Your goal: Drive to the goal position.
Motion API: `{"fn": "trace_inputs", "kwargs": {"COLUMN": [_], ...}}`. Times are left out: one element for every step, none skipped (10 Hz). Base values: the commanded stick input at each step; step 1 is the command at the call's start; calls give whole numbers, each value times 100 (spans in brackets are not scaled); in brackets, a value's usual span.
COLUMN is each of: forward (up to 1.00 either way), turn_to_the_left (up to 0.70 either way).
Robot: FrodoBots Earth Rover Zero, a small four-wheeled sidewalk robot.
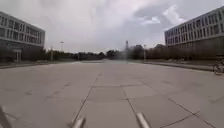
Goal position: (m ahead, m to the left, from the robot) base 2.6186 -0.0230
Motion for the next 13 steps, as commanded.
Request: {"fn": "trace_inputs", "kwargs": {"forward": [70, 70, 70, 70, 70, 70, 70, 70, 70, 70, 70, 70, 70], "turn_to_the_left": [0, 0, 0, 35, 35, 16, 0, 0, 0, 0, 0, 0, 0]}}
